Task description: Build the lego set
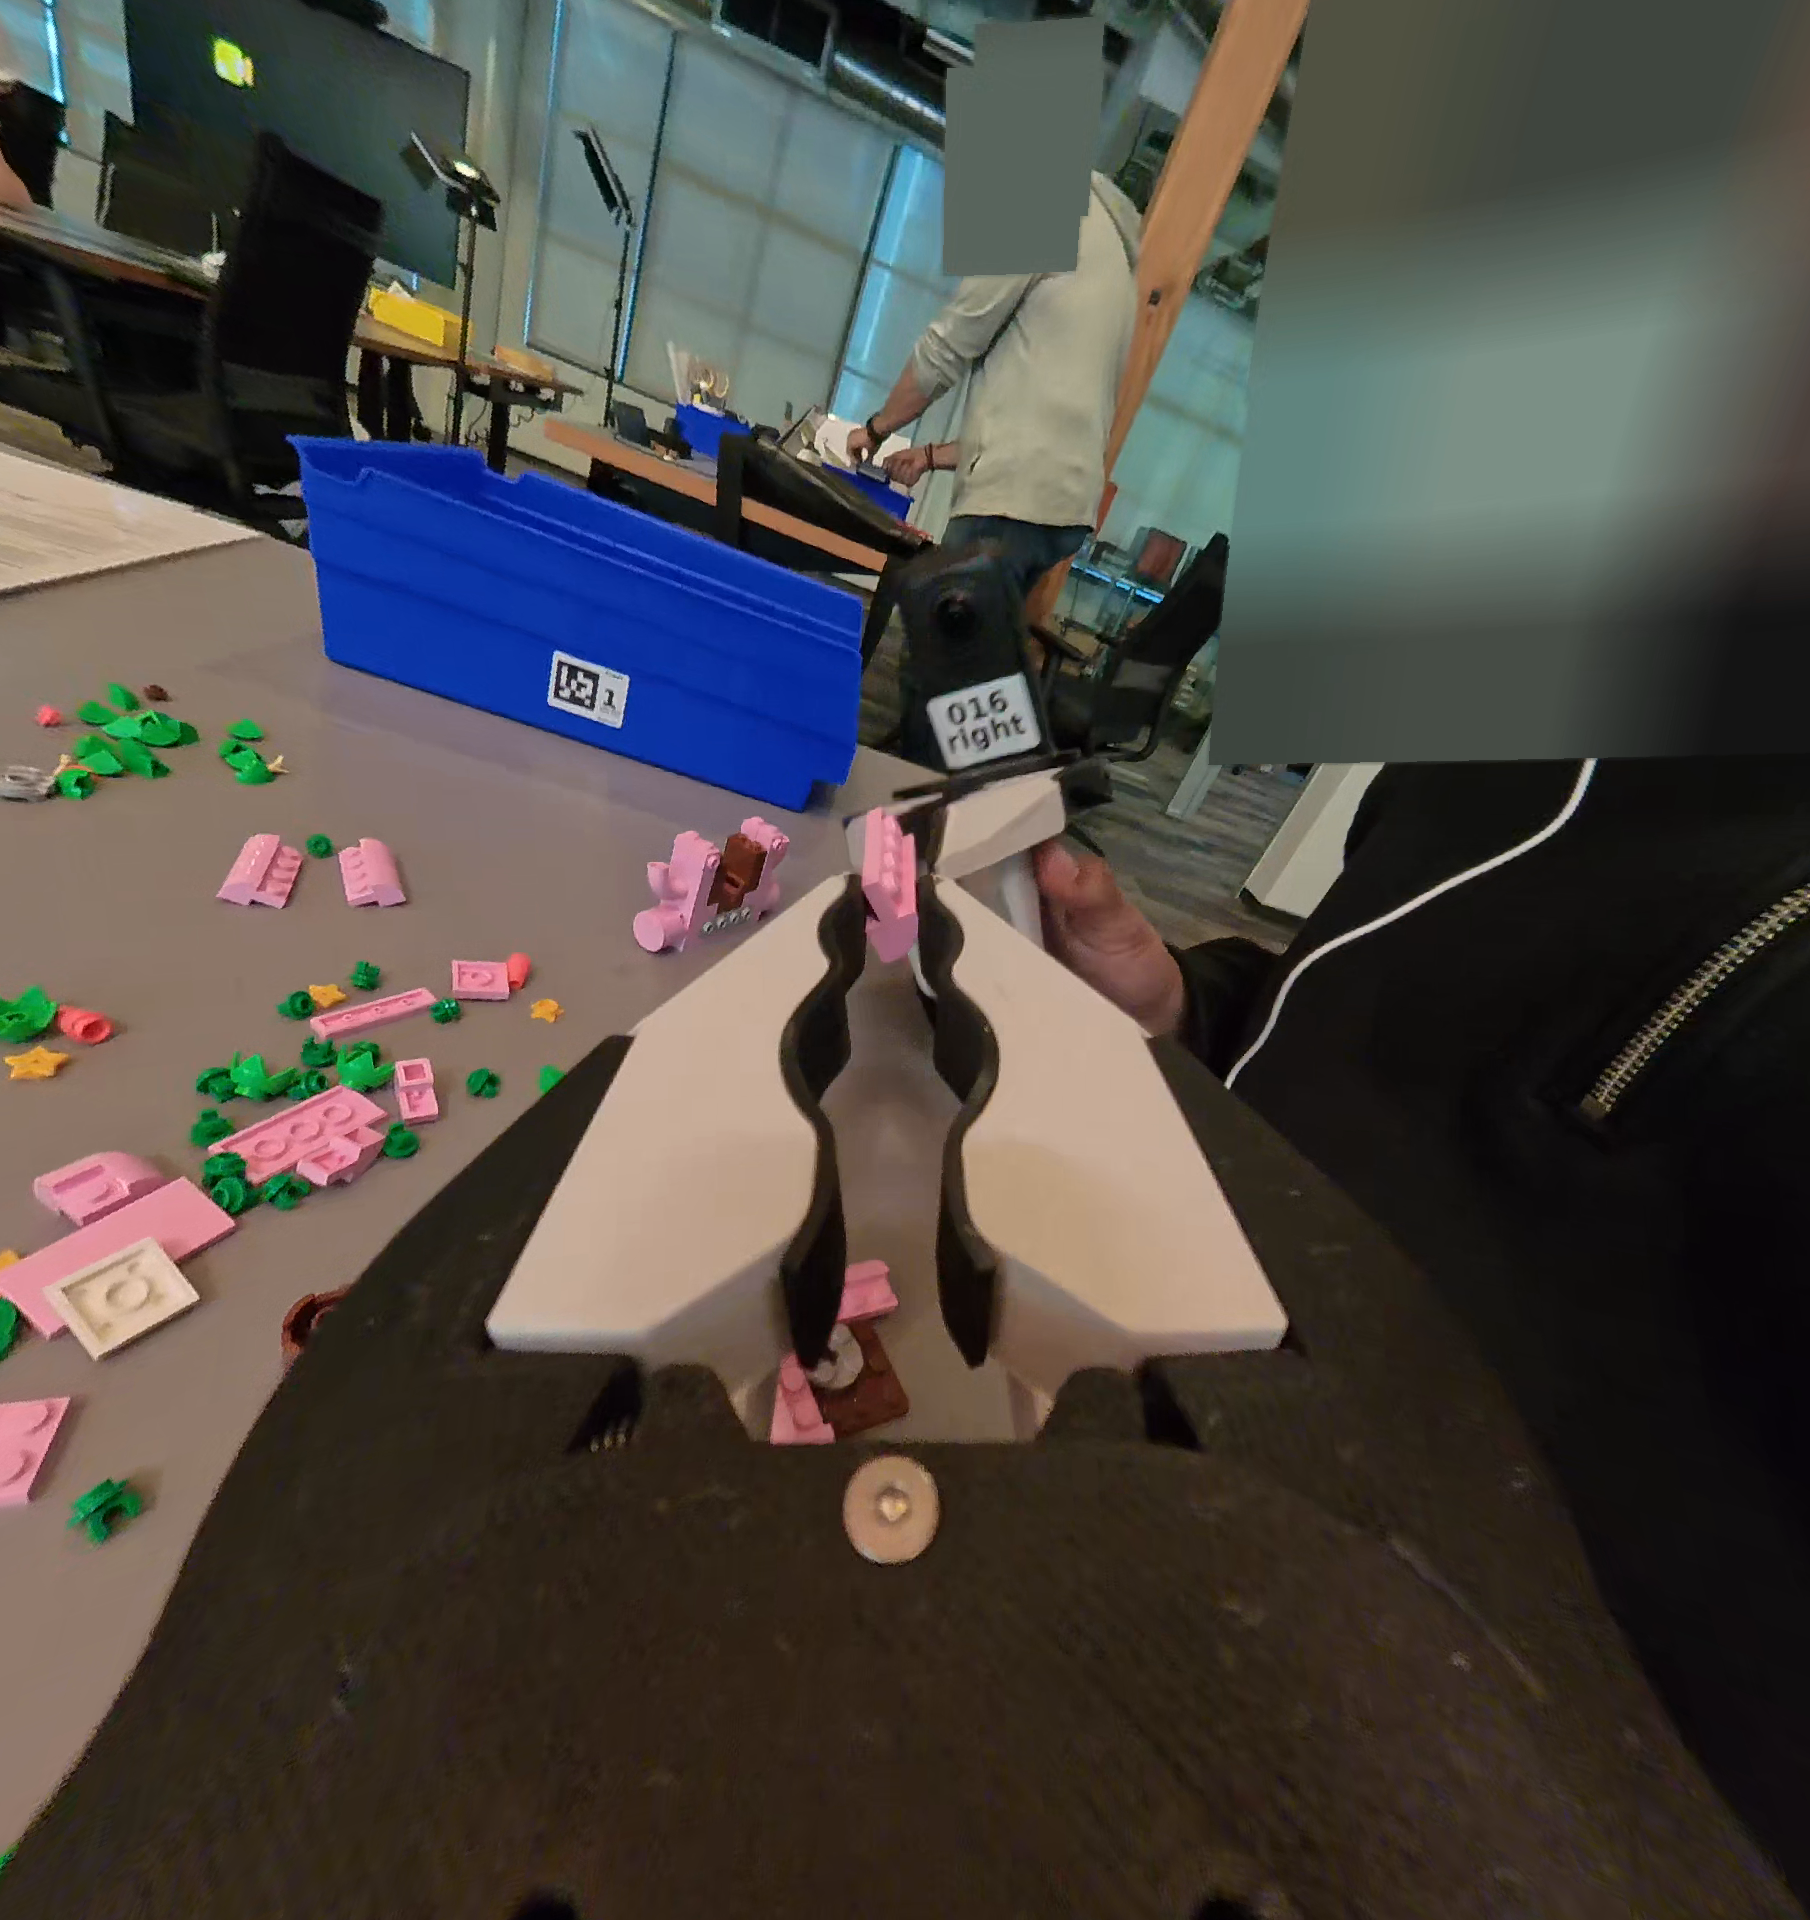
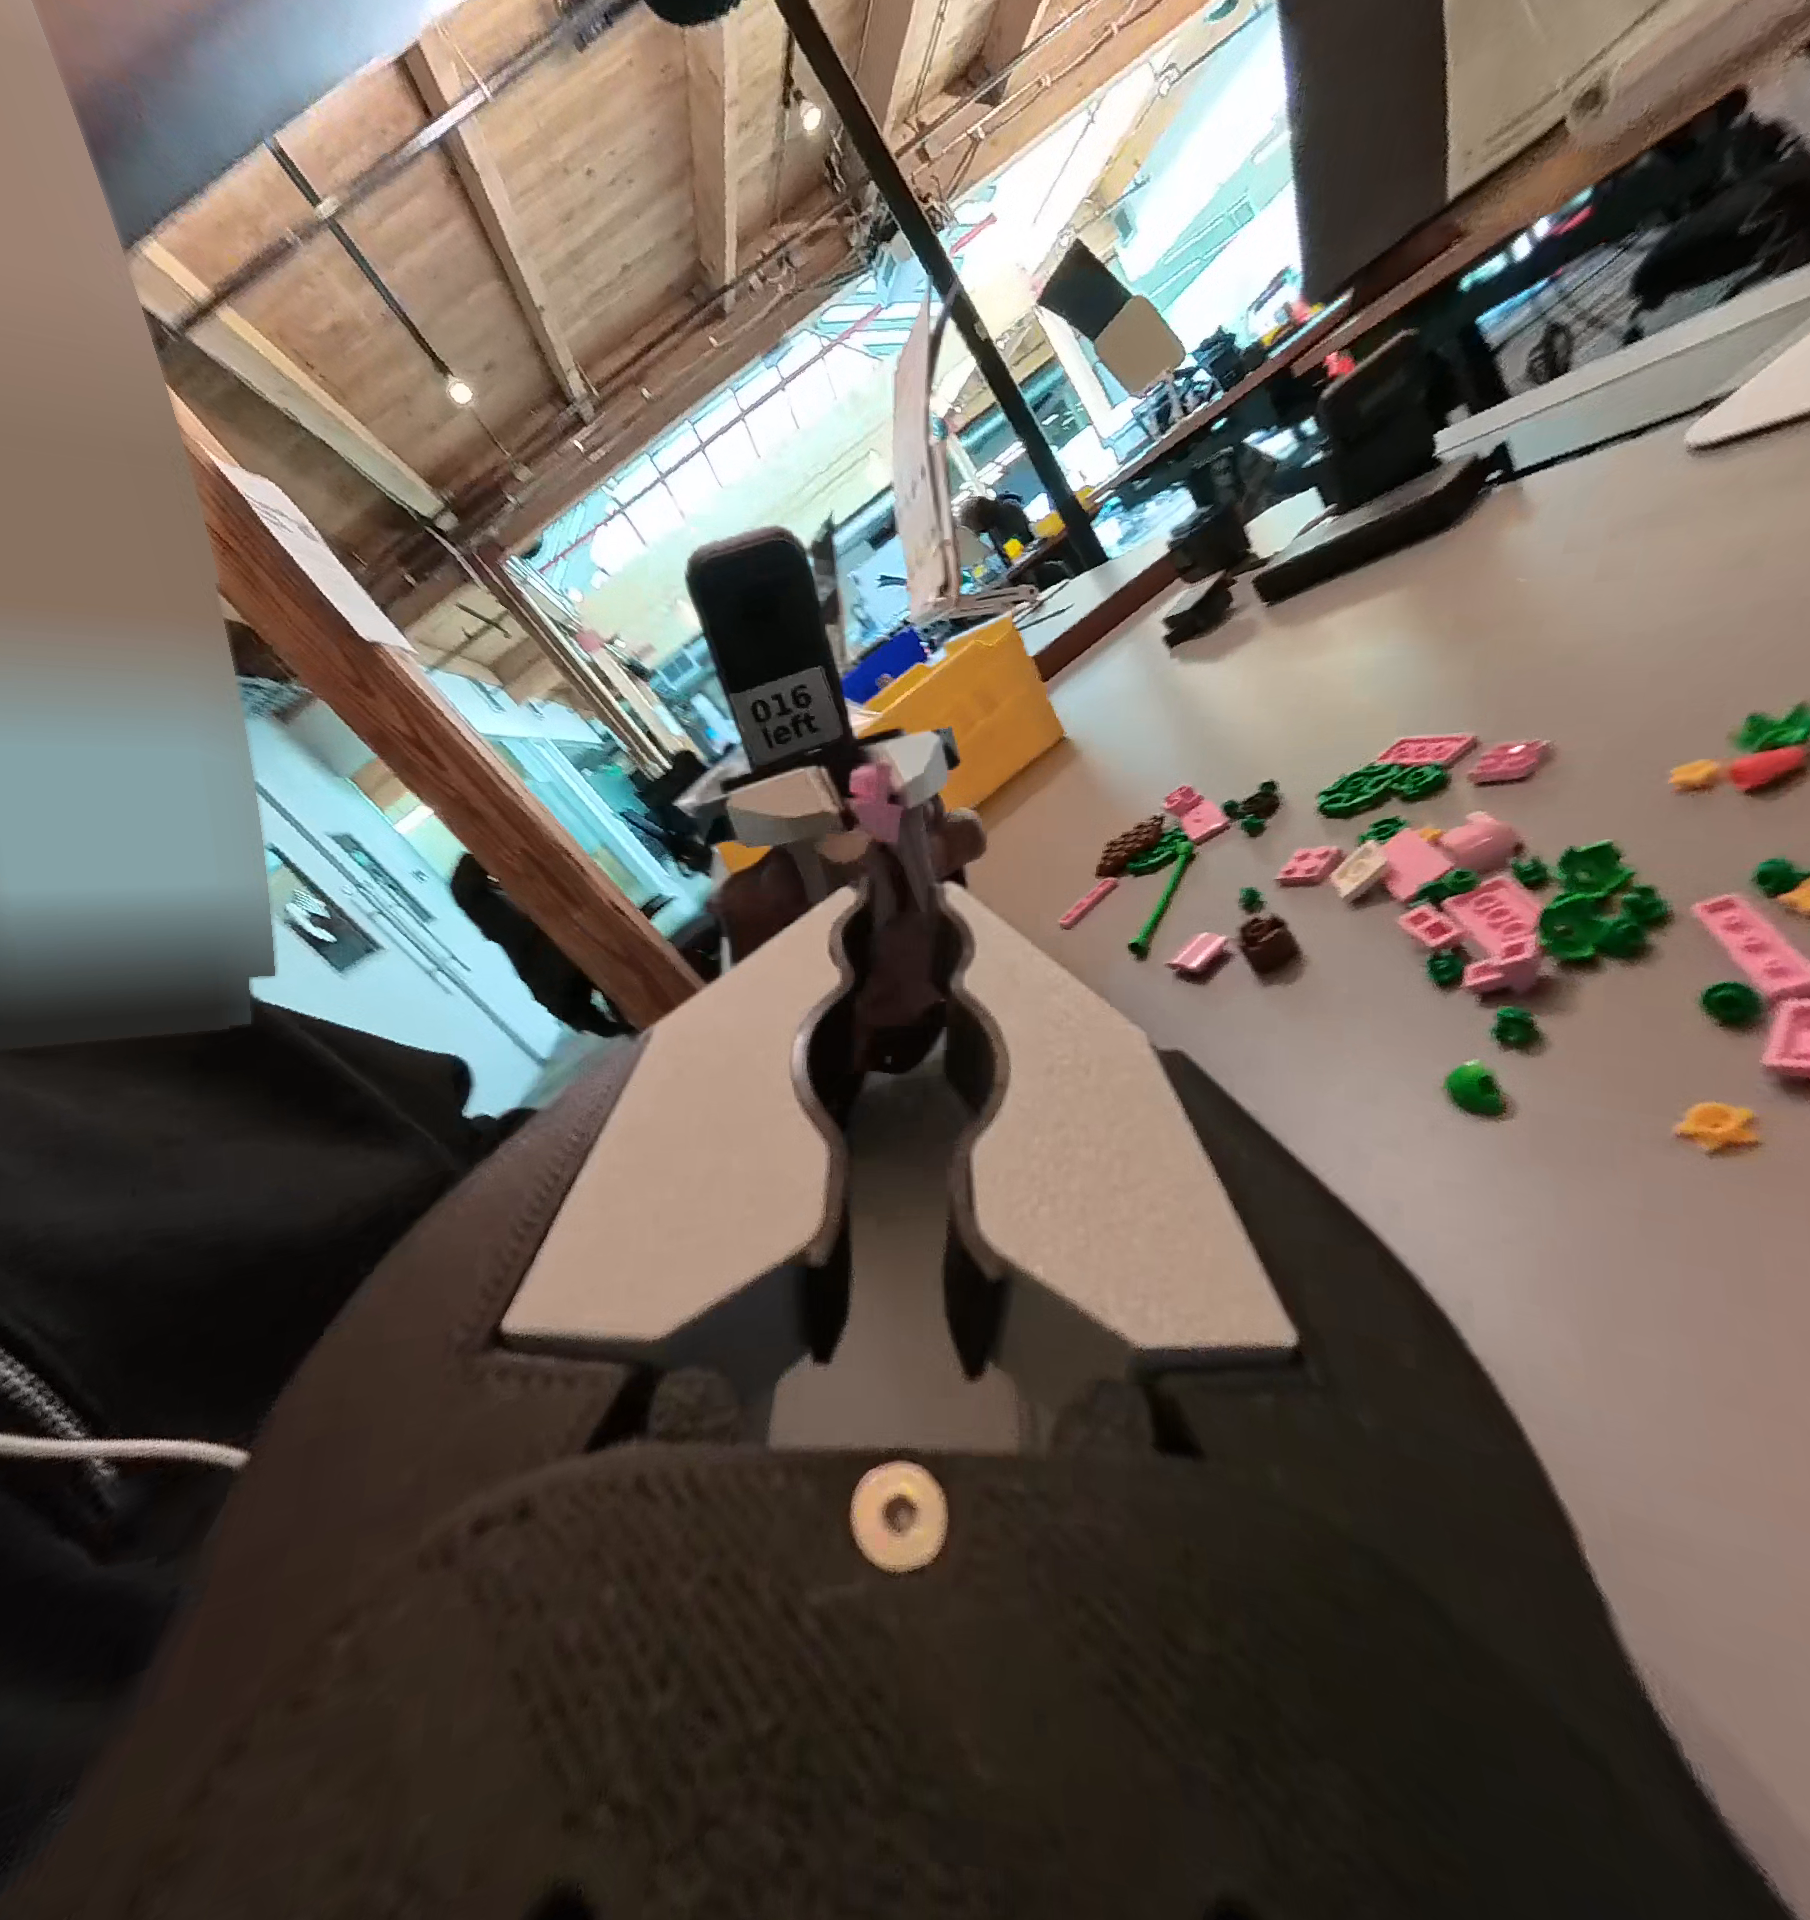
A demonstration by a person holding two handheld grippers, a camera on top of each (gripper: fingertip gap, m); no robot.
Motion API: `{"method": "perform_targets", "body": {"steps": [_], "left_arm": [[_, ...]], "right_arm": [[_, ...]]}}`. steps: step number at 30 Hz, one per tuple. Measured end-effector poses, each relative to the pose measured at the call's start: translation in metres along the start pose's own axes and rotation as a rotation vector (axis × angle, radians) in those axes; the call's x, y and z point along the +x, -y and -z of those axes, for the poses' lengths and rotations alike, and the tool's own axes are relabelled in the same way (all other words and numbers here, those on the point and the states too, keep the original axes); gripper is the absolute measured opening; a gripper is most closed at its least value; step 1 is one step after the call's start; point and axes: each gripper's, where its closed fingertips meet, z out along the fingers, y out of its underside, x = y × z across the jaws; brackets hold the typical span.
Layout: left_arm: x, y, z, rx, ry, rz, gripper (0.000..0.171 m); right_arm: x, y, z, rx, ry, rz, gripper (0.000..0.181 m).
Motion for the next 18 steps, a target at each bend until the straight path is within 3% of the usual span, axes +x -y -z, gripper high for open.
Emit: {"method": "perform_targets", "body": {"steps": [5,9,18], "left_arm": [[0.003,-0.018,-0.009,-0.101,-0.035,0.024,0.007],[0.005,-0.026,-0.014,-0.146,-0.052,0.034,0.007],[0.008,-0.014,-0.009,-0.061,-0.128,0.131,0.008]], "right_arm": [[0.0,-0.002,0.002,-0.059,-0.082,0.192,0.021],[-0.005,-0.01,-0.003,-0.1,-0.072,0.216,0.026],[-0.008,-0.016,-0.006,-0.128,-0.083,0.264,0.006]]}}
